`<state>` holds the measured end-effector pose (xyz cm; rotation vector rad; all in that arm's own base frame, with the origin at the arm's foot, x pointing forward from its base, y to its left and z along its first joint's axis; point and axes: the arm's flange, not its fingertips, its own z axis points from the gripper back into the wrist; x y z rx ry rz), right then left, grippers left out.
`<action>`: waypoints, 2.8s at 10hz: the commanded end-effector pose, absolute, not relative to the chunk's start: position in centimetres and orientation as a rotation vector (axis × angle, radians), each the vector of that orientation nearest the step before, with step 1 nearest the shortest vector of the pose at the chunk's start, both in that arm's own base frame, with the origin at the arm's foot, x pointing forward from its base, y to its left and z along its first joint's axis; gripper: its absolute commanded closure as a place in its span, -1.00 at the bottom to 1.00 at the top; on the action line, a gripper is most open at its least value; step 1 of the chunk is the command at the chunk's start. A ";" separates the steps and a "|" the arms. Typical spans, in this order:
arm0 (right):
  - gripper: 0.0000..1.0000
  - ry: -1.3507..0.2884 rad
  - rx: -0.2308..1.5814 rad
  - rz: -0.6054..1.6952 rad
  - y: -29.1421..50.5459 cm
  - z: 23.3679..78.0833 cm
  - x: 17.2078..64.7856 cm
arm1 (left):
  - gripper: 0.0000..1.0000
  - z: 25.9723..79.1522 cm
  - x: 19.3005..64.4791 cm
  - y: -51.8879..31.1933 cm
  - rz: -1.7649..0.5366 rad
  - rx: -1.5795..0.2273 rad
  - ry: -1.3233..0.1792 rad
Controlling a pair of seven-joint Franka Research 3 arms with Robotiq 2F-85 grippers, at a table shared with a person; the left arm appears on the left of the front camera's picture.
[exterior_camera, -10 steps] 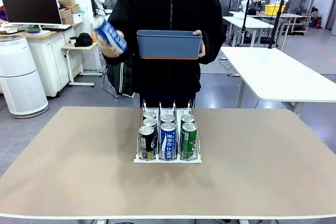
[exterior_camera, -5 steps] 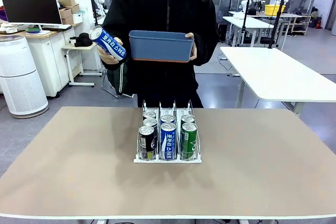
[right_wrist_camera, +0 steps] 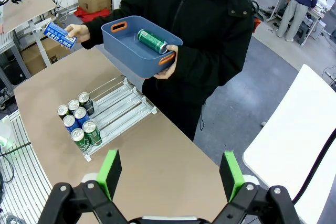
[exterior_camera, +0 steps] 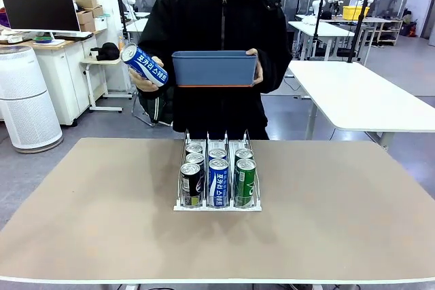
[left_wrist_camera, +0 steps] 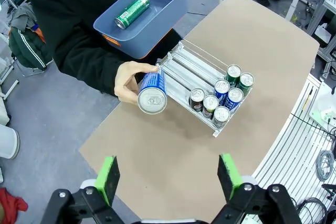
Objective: Fill the beverage cans into the dispenser.
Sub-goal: Pick up the Ionic drink handed by the human.
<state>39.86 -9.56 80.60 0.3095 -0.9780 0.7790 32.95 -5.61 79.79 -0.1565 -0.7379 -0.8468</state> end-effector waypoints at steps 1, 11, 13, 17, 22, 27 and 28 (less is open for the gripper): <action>-1.00 -0.978 0.315 0.782 -9.4 80.5 39.8 | -1.00 79.7 32.8 -5.5 -0.854 -0.165 -0.734; -1.00 -0.978 0.315 0.782 -9.4 80.5 39.8 | -1.00 77.5 35.9 -6.4 -0.798 -0.266 -0.796; -1.00 -0.978 0.315 0.782 -9.4 80.5 39.8 | -1.00 76.3 37.0 -6.9 -0.822 -0.288 -0.814; -1.00 -0.978 0.315 0.782 -9.4 80.5 39.8 | -1.00 72.4 40.4 -8.4 -0.804 -0.191 -0.810; -1.00 -0.978 0.315 0.782 -9.4 80.5 39.8 | -1.00 69.5 42.7 -8.7 -0.775 -0.296 -0.838; -1.00 -0.978 0.315 0.782 -9.4 80.5 39.8 | -1.00 67.6 43.4 -8.6 -0.756 -0.348 -0.830; -1.00 -0.978 0.315 0.782 -9.4 80.5 39.8 | -1.00 67.1 43.6 -8.5 -0.755 -0.343 -0.834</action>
